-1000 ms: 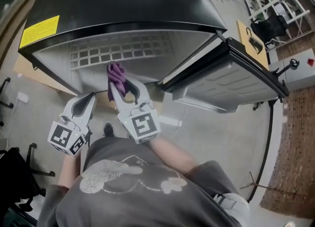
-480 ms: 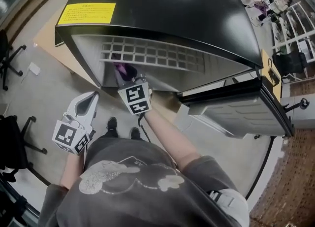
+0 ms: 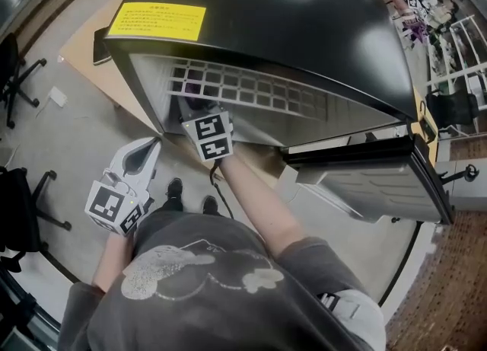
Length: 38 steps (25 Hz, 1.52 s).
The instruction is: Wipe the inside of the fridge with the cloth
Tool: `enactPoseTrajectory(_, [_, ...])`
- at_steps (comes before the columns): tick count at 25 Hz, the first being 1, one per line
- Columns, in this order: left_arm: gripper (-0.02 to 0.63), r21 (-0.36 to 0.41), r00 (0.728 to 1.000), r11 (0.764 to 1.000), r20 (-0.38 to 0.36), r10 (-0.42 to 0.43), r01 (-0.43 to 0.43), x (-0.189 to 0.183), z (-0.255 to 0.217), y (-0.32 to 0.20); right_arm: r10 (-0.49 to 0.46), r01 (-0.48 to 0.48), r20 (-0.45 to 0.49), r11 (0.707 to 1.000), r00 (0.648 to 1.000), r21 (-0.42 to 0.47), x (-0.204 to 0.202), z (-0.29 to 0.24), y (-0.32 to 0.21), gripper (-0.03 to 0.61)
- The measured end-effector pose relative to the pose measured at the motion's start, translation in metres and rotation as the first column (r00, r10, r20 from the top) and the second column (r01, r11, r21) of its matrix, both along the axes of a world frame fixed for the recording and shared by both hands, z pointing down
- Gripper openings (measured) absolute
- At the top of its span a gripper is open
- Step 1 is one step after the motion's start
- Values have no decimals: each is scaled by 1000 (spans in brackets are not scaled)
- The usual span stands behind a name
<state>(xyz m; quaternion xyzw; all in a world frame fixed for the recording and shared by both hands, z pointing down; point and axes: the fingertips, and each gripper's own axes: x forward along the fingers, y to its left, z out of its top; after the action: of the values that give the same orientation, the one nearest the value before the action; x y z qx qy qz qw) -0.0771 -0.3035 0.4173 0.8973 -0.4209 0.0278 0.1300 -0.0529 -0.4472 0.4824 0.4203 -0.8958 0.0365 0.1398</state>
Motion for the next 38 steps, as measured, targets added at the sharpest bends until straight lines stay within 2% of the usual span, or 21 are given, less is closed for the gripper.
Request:
enactPoseTrajectory(5, [17,4,1000,1000,-2,8,-8,4,0,1,-103,102,30,995,994,7,-7,-8,40,84])
enactPoseTrajectory(9, [17,3,1000,1000,-1,28,-28,10,5,4,-214,213,52,977,976,14,-10,-12,77,84])
enactPoseTrajectory(11, [17,2,999,999,-4,43,-43,14,9,4,-221,221,58,975,974,1,-5,-7,79,84])
enactPoseTrajectory(15, [17,-8,997,997,-8,71,-71,24,7,3,-130,128,-35,990,991,-65,15,21,52,84])
enactPoseTrajectory(19, [17,-17,996,997,-20,81,-82,29,2,0,-117,100,-117,985,986,-139,22,47,32,84])
enactPoseTrajectory(22, [17,-30,995,996,-57,84,-86,29,4,-3,-101,71,-181,984,978,-165,27,57,25,84])
enactPoseTrajectory(29, [17,-27,990,990,-35,137,-137,44,9,-8,5,-54,-244,979,970,-197,65,66,17,84])
enactPoseTrajectory(35, [17,-18,977,978,-41,207,-208,66,12,-4,165,-231,-291,951,942,-207,126,68,18,84])
enactPoseTrajectory(38, [17,-17,969,970,-36,243,-243,77,9,-2,250,-322,-311,924,917,-207,160,67,21,84])
